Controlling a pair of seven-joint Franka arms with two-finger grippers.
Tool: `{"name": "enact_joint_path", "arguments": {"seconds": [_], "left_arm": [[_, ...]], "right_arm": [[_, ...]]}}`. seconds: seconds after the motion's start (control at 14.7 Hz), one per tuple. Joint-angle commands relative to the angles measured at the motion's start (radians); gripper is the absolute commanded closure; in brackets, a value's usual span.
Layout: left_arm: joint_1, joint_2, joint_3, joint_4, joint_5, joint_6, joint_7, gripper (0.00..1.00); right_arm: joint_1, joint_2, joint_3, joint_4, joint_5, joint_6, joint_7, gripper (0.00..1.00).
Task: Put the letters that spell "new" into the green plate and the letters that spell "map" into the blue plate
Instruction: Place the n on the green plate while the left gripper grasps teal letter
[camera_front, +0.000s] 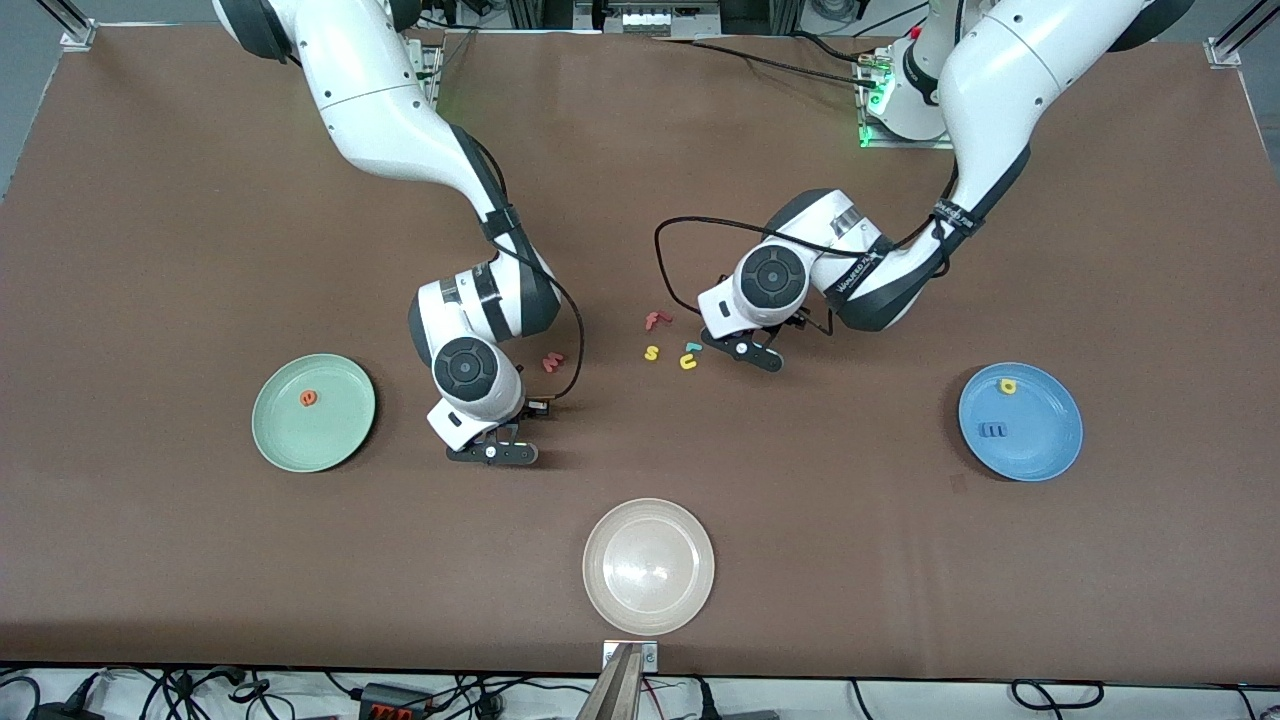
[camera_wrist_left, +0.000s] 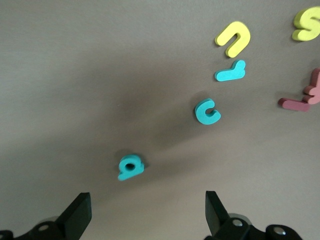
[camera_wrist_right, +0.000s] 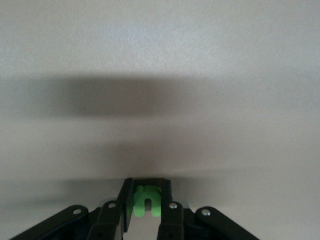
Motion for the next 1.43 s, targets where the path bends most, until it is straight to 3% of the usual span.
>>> {"name": "enact_joint_path", "arguments": {"seconds": [0.0,0.27,0.54,0.68,0.89,1.09,1.16,1.23,1.36], "left_arm": [[0.028,-0.020,-0.007,-0.103,0.101,0.081,0.083,0.00],[0.014,-0.031,-0.007,-0.160,0.185,0.084,0.085,0.00],[0.013,-0.020,-0.004,-0.157,0.270,0.092,0.083,0.00],[0.013,-0.003,0.005,-0.160,0.307,0.162,0.085,0.00],[0.013,0.000,0.005,-0.160,0.309,0.168,0.085,0.03],[0.013,0.006,0.007,-0.172,0.309,0.167,0.083,0.04],[0.013,0.006,0.010,-0.177,0.309,0.168,0.083,0.04],[0.013,0.006,0.015,-0.183,0.312,0.168,0.083,0.06],[0.009,0.006,0.018,-0.183,0.341,0.170,0.083,0.21]], "right_arm": [[-0.019,-0.040,-0.042,0.002,0.006,-0.055,-0.036,0.93],[-0.153,-0.170,-0.064,-0.075,0.003,-0.242,-0.300,0.93],[-0.237,-0.296,-0.099,-0.277,-0.011,-0.198,-0.518,0.92],[-0.240,-0.299,-0.134,-0.332,-0.011,-0.145,-0.595,0.91],[-0.240,-0.293,-0.137,-0.426,-0.011,0.015,-0.619,0.90],[-0.249,-0.259,-0.137,-0.429,-0.012,0.086,-0.627,0.84],[-0.247,-0.256,-0.137,-0.426,-0.008,0.087,-0.617,0.38],[-0.246,-0.259,-0.137,-0.420,-0.003,0.081,-0.610,0.00],[-0.231,-0.297,-0.137,-0.414,-0.003,0.060,-0.600,0.00]]}}
